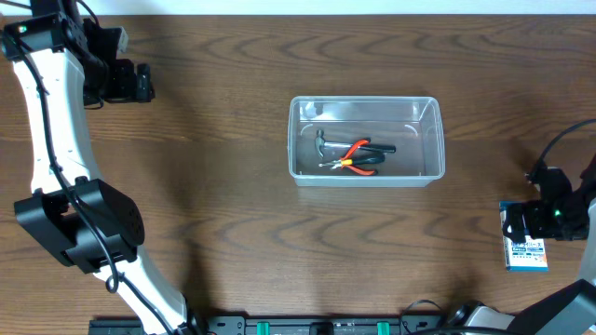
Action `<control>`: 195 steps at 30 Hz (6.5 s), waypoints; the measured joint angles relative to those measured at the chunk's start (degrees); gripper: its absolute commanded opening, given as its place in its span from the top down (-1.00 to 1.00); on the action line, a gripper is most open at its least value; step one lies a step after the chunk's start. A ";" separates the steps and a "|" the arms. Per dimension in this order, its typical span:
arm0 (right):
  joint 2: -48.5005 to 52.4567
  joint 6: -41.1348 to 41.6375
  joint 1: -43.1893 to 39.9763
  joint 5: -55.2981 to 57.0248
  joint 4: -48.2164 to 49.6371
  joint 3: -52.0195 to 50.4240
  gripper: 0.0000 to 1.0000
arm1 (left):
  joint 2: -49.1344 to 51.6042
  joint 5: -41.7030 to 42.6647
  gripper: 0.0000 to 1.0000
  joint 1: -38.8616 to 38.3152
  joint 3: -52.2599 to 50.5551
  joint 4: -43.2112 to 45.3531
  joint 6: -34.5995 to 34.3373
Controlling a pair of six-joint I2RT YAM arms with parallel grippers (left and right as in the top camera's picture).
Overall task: Pack container
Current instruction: 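Align the right gripper above the blue-and-white screwdriver box, then lower the right gripper and grasp the box by its top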
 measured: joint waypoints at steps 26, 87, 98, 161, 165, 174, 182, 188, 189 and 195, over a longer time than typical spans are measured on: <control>9.42 2.43 -0.02 3.85 14.82 -3.13 -0.98 | 0.00 0.00 -0.96 0.00 0.00 0.00 0.00; 10.97 -0.20 -3.78 3.08 18.03 -9.53 -0.99 | 0.00 0.00 -0.96 0.00 0.00 0.00 0.00; 10.97 -0.20 -5.18 3.15 19.28 -9.62 -0.98 | 0.00 0.00 -0.96 0.00 0.00 0.00 0.00; 10.97 -0.20 -5.20 1.75 20.06 -9.62 -0.98 | 0.00 0.00 -0.96 0.00 0.00 0.00 0.00; 10.97 -0.22 -5.20 0.66 21.07 -9.62 -0.98 | 0.00 0.00 -0.96 0.00 0.00 0.00 0.00; 11.04 -0.24 -5.20 -0.20 22.47 -9.70 -0.99 | 0.00 0.00 -0.96 0.00 0.00 0.00 0.00; 13.57 -0.24 -5.20 -0.37 23.71 -9.97 -0.99 | 0.00 0.00 -0.97 0.00 0.00 0.00 0.00; 15.32 -0.35 -5.20 -0.31 24.92 -10.10 -0.99 | 0.00 0.00 -0.96 0.00 0.00 0.00 0.00; 15.34 -0.44 -5.20 -0.28 25.14 -10.12 -0.99 | 0.00 0.00 -0.96 0.00 0.00 0.00 0.00; 15.34 -0.87 -5.20 0.39 26.01 -10.12 -0.95 | 0.00 0.00 -0.96 0.00 0.00 0.00 0.00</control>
